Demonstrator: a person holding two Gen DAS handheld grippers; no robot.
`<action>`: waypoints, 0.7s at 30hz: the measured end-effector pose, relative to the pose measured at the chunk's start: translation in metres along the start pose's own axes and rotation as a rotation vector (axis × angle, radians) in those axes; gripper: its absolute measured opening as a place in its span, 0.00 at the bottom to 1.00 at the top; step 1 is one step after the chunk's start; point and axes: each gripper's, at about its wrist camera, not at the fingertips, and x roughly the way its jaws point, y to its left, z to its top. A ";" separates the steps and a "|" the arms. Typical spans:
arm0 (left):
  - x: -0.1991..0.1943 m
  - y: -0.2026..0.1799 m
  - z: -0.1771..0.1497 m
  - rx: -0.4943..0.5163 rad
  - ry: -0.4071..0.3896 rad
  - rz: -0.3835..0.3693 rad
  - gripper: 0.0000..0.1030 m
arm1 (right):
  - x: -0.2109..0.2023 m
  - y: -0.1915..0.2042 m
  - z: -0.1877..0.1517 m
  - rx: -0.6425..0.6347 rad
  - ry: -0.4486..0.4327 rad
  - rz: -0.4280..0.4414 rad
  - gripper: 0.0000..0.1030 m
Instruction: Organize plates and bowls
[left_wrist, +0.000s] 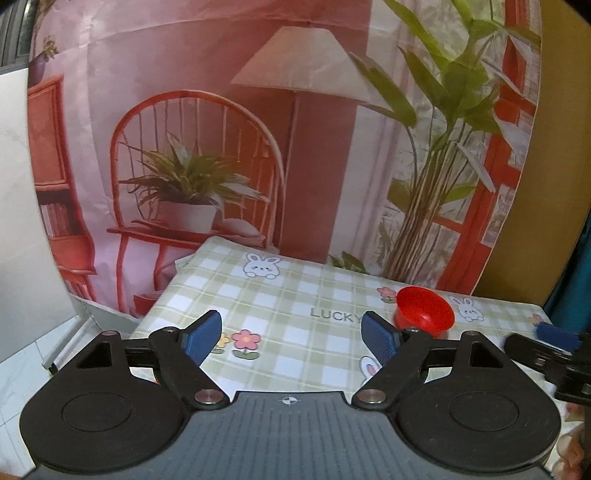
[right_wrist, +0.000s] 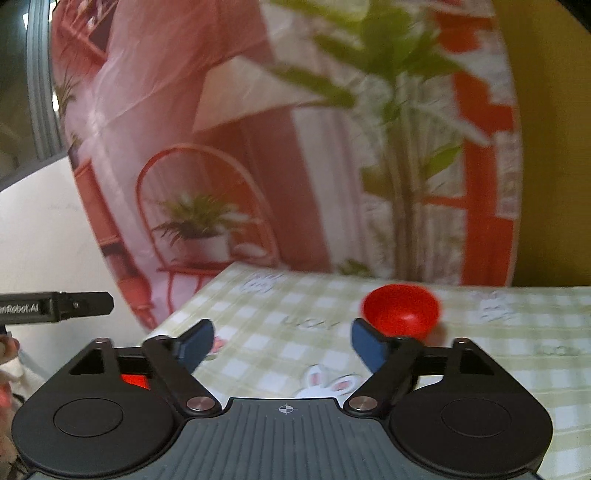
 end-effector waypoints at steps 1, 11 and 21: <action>0.000 -0.006 0.001 0.005 -0.004 -0.007 0.82 | -0.007 -0.007 0.000 0.001 -0.017 -0.013 0.93; 0.019 -0.057 0.000 0.146 0.009 0.001 0.82 | -0.047 -0.061 0.000 -0.006 -0.121 -0.094 1.00; 0.056 -0.084 -0.004 0.186 0.037 -0.079 0.78 | -0.029 -0.104 0.005 0.044 -0.101 -0.100 1.00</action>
